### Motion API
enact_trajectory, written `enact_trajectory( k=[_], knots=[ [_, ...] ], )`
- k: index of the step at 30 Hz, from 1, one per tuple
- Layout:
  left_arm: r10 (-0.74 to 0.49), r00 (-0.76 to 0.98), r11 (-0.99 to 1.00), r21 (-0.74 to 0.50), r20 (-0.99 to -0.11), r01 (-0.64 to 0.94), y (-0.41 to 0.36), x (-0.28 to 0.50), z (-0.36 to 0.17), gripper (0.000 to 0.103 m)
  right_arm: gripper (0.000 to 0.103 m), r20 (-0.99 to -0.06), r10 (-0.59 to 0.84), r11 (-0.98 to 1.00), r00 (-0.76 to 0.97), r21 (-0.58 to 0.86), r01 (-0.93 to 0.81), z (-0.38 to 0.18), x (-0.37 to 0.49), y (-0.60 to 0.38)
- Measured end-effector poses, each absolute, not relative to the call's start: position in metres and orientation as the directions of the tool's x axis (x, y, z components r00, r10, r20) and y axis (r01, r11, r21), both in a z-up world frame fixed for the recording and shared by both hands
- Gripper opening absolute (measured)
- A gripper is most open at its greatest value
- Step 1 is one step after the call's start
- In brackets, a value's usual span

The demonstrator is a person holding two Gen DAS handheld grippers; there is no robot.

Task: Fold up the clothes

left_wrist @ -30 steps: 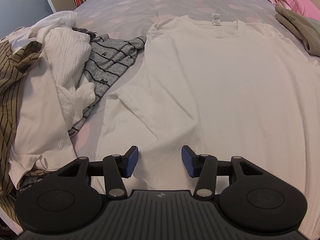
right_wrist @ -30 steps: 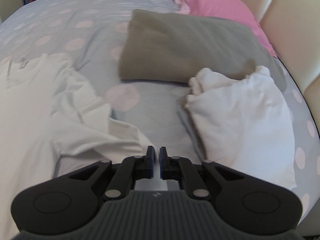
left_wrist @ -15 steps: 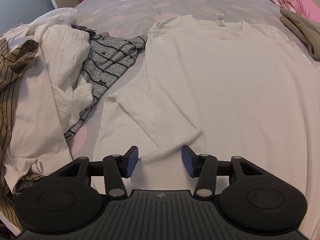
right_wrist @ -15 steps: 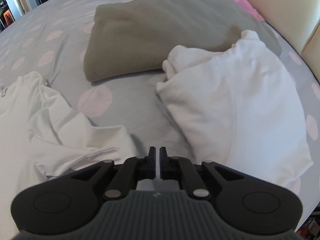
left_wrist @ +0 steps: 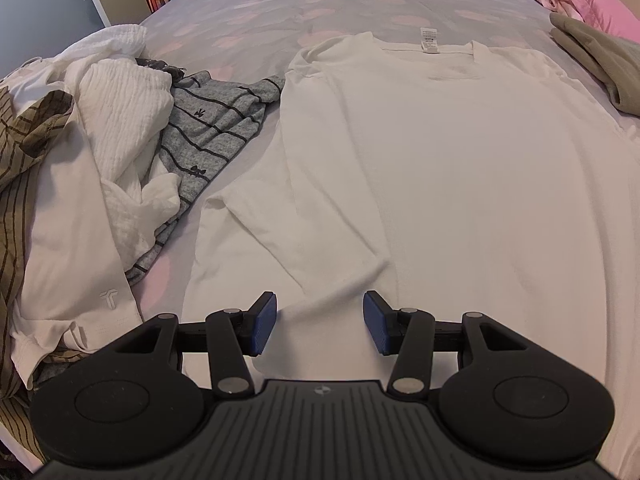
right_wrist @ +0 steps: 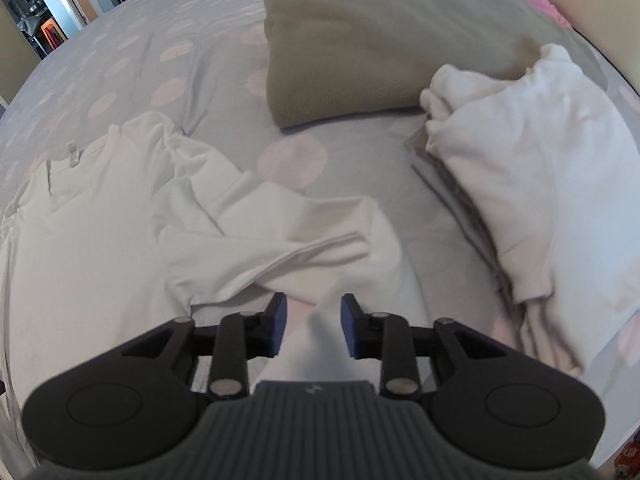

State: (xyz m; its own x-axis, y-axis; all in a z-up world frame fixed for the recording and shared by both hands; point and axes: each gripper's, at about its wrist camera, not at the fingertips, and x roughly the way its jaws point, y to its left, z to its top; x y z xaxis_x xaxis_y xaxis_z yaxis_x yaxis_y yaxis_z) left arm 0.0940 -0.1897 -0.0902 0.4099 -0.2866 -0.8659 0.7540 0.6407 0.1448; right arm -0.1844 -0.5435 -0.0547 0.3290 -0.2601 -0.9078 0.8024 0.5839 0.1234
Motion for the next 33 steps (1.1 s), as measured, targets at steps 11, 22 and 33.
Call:
enact_trajectory(
  k=[11,22,33],
  knots=[
    [-0.288,0.420,0.636,0.156,-0.861,0.755,-0.189,0.092,-0.088,0.046,0.035,-0.952,-0.169,0.606,0.253,0.102,0.789,-0.108,-0.166,-0.535],
    [-0.289,0.414,0.658,0.135,-0.863,0.741,-0.187,0.099,-0.086,0.046,0.002,-0.944,-0.217,0.634,0.247,0.056,0.771,-0.070,-0.186,-0.532],
    [-0.295,0.396,0.679,0.101,-0.869,0.727,-0.188,0.106,-0.085,0.046,0.002,-0.891,-0.418,0.550,0.178,-0.093,0.830,0.038,-0.249,-0.581]
  ],
)
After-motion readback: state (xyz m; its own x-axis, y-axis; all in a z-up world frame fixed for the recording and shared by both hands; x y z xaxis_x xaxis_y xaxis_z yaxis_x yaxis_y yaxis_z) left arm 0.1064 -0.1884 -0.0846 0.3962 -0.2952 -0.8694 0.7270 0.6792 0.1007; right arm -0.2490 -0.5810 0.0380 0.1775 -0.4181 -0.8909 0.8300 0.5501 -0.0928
